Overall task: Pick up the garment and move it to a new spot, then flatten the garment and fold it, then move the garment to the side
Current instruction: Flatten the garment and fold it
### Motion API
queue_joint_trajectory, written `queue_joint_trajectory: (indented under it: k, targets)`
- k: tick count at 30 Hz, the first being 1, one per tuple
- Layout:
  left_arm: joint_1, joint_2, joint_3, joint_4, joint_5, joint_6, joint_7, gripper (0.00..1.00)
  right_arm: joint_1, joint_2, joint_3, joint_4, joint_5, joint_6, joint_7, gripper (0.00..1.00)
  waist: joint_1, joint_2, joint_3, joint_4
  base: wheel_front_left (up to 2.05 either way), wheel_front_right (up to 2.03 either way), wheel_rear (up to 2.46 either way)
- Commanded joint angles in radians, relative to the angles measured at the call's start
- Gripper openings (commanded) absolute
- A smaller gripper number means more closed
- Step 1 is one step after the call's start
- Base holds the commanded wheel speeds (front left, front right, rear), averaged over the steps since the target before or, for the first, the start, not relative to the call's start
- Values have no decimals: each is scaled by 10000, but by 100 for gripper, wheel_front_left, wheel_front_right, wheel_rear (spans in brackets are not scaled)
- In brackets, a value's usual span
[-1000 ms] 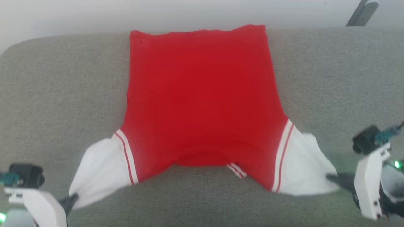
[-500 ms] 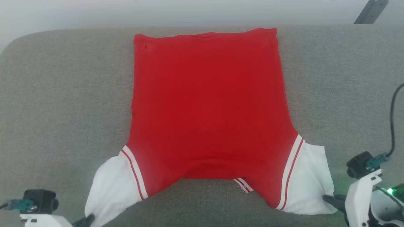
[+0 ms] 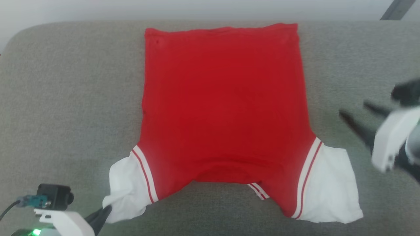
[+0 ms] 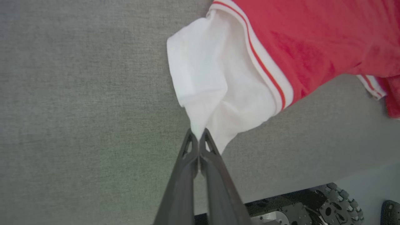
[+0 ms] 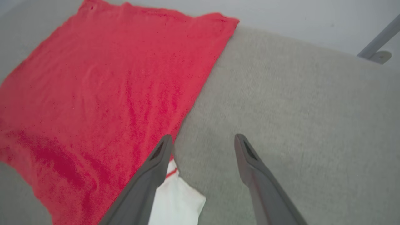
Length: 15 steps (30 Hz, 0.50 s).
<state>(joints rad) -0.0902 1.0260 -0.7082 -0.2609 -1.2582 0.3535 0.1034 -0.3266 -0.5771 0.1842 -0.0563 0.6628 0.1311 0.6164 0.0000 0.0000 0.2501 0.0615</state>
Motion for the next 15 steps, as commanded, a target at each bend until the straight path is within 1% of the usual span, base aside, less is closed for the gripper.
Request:
queue_joint_trajectory:
  k: [1, 5, 9, 10, 11, 13, 15]
  targets:
    - [-238, -126, -39, 26, 112, -97, -20, 0, -619, 360, -198, 267, -369, -8, -313, 100, 0, 0, 207, 175, 0, 0, 0]
    - [-761, -445, -192, 99, 450, -342, 136, 0, -2302, 1085, -421, 1626, -1499, -7, -1121, 100, 0, 0, 606, 548, 0, 0, 0]
    - [-1347, -836, -420, 251, 732, -634, 350, 0, -3900, 1412, -354, 3402, -2360, -7, -1565, 100, 0, 0, 1060, 1067, 0, 0, 0]
    - [-1506, -941, -481, 297, 823, -724, 427, 0, -4295, 1426, -377, 3893, -2480, -7, -1566, 100, 0, 0, 1192, 1229, 0, 0, 0]
    - [-1506, -941, -481, 297, 823, -724, 427, 0, -4295, 1426, -377, 3893, -2480, -7, -1566, 100, 0, 0, 1192, 1229, 0, 0, 0]
    - [-1829, -1163, -599, 433, 1000, -901, 544, 0, -5053, 1353, -329, 4850, -2747, -8, -1576, 100, 0, 0, 1429, 1542, 0, 0, 0]
    - [-2145, -1431, -740, 593, 1195, -1090, 631, 0, -5710, 1443, -332, 5785, -2894, -8, -1489, 100, 0, 0, 1640, 1845, 0, 0, 0]
